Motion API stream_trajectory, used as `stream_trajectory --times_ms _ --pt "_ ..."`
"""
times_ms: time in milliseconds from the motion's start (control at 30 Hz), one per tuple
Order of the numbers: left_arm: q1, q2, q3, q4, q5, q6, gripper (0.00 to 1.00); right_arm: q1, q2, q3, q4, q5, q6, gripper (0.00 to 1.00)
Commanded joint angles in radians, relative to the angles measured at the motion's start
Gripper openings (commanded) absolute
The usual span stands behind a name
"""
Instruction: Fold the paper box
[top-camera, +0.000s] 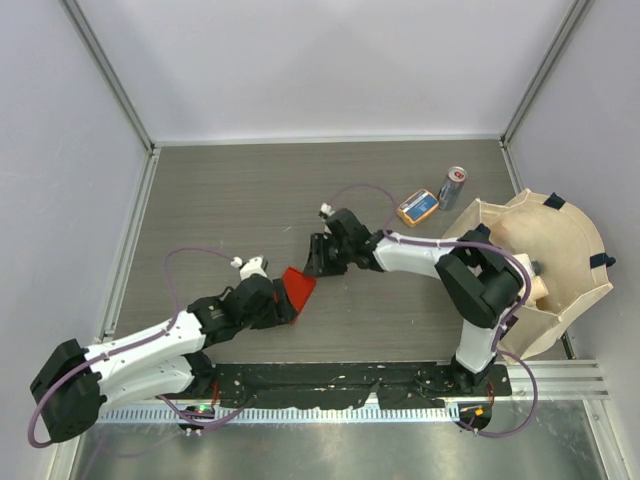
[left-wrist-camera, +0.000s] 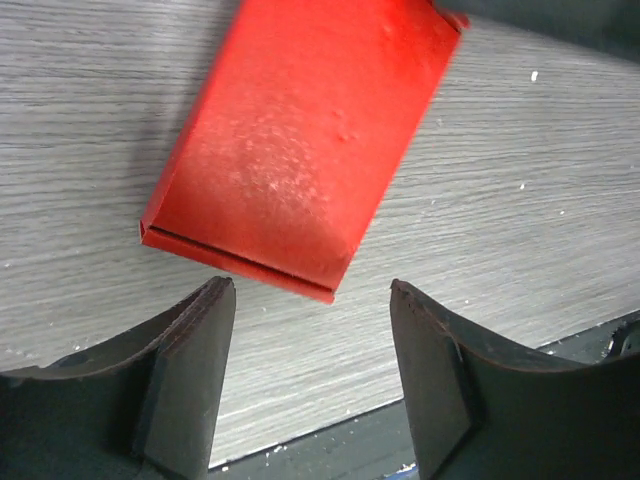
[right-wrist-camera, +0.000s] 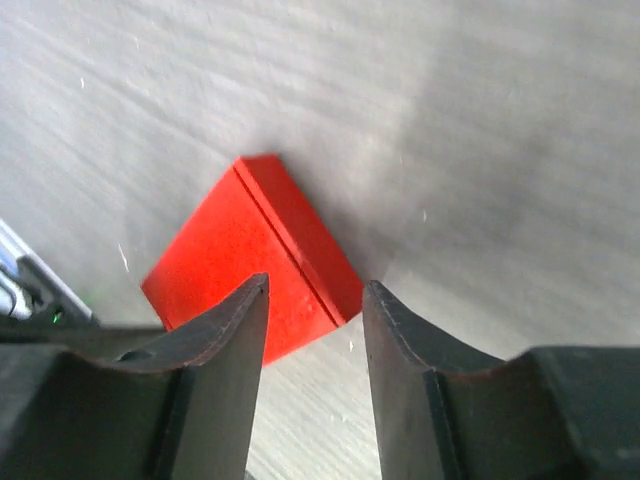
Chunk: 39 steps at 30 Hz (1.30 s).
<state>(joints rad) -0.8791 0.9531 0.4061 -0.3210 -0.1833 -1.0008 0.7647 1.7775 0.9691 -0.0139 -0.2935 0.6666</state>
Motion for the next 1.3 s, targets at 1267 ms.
stream_trajectory --times_ms 1267 --pt "-0.195 0.799 0.706 -0.414 -0.510 0.439 0.67 -0.113 -0.513 -0.194 -0.350 0.341 -0.214 0.58"
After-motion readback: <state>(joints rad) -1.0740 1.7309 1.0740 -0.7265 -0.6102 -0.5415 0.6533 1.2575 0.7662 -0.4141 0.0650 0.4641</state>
